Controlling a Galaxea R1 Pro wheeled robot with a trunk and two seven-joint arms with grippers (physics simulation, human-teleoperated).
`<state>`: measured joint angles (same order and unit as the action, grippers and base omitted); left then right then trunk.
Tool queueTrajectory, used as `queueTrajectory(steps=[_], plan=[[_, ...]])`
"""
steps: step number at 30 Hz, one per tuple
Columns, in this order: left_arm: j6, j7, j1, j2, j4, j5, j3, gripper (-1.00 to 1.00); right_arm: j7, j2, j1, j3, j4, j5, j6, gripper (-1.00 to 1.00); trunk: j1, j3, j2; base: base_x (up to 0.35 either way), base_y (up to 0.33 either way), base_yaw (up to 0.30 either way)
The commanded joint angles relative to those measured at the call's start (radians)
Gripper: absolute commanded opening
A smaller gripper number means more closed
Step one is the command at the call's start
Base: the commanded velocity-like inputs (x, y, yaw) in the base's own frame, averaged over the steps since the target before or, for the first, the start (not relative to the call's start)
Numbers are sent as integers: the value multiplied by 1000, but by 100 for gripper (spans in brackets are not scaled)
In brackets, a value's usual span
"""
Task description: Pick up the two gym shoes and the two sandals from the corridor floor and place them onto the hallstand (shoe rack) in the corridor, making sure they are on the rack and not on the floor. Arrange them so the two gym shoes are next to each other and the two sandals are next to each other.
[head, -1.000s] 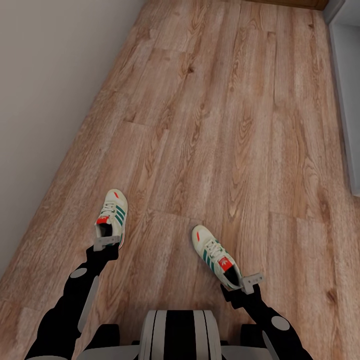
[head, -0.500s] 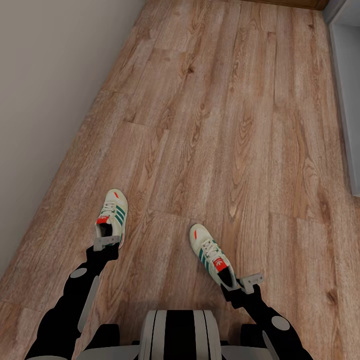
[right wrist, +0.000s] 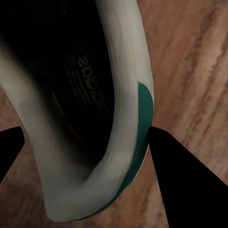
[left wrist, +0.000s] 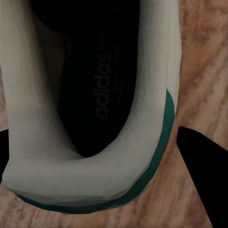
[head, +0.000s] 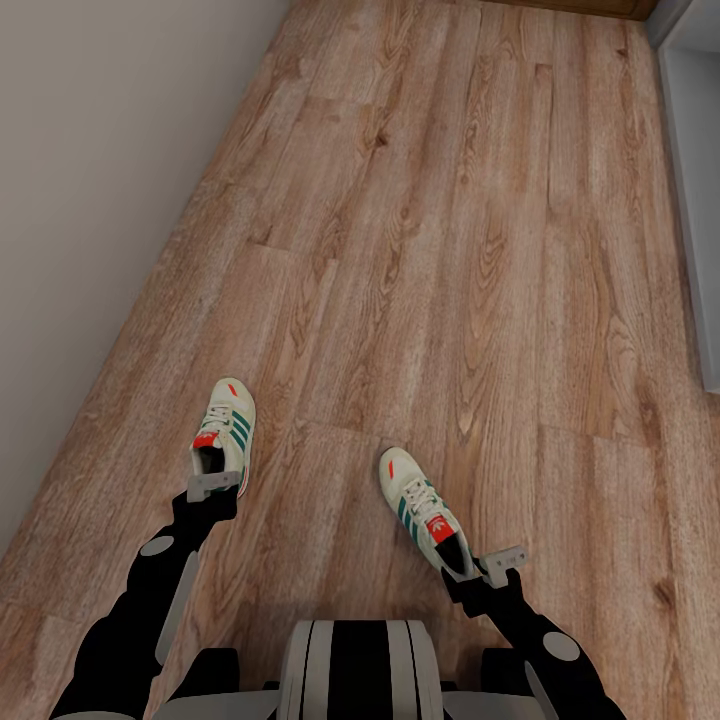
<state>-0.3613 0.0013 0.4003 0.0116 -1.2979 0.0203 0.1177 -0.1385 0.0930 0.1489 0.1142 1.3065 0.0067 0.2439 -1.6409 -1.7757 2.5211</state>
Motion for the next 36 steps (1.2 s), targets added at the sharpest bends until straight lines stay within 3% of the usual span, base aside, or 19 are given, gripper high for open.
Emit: queueTrajectory(steps=[1,12,27,36], plan=[[-5,0,0,1,55,13,3,-100,-2,1,0,1,1,-1,6,-100,0,-1,0,0,0,0],[-5,-1,0,1,55,12,2,-100,-2,1,0,1,1,-1,6,-100,0,-1,0,0,0,0],[-7,0,0,1,56,12,3,-100,3,-7,0,1,9,-1,25,-100,7,57,-3,0,0,0],[-10,0,0,0,56,12,4,-100,6,-8,0,-1,13,-7,164,-100,11,92,-5,0,0,0]])
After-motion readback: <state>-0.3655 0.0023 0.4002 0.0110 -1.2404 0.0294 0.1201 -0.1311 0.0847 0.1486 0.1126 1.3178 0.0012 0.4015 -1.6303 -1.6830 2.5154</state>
